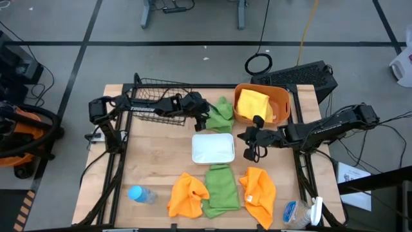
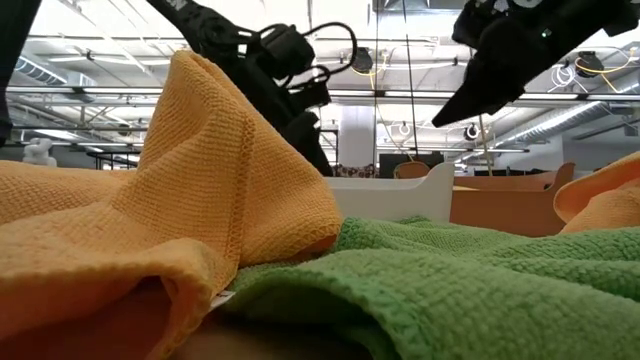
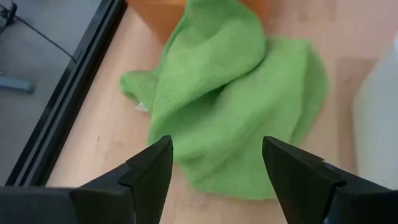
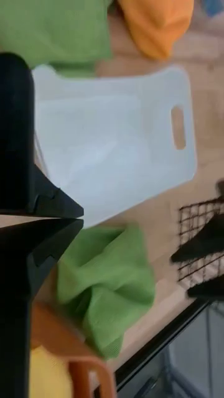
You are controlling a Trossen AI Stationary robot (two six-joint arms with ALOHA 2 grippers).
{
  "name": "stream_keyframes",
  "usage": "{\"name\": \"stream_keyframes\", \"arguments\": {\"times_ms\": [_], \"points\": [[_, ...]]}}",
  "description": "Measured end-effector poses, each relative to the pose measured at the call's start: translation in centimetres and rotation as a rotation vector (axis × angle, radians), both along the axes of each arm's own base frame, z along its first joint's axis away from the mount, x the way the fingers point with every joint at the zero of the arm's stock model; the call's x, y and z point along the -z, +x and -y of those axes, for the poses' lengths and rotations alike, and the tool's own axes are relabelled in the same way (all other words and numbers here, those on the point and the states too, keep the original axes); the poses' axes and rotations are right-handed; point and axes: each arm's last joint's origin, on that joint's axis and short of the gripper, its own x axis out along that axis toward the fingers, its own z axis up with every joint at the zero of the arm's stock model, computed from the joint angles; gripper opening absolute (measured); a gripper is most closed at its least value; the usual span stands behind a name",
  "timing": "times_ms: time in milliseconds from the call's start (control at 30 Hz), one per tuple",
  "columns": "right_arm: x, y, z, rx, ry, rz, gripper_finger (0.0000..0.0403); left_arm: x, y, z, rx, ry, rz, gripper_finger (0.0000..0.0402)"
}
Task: Sort microfiber towel by color & place in baskets
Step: Put the top green microfiber cloth into the white bin
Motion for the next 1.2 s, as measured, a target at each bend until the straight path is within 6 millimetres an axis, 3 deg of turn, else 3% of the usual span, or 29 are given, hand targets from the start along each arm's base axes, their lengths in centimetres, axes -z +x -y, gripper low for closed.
{"name": "stream_keyframes", "arguments": {"times_ms": [300, 833, 1033, 1200], "points": [[-0.1, 0.3, -0.7, -0.034, -0.006, 0.023, 0.0006, 1.5, 1.0, -0.5, 0.048, 0.062, 0.007, 0.0254], [2.1, 2.4, -1.1, -0.033, -0.01, -0.002, 0.0006, 3.0, 2.0, -0.1, 0.213, 0.119, -0.044, 0.0252], [2.9, 2.8, -1.4, -0.024, 0.014, -0.022, 0.0006, 5.3, 2.4, 0.2, 0.26, 0.138, -0.114, 0.0226], [3.1, 2.7, -2.0, -0.037, 0.027, -0.027, 0.0006, 5.6, 2.7, 0.6, 0.265, 0.146, -0.114, 0.0186]]}}
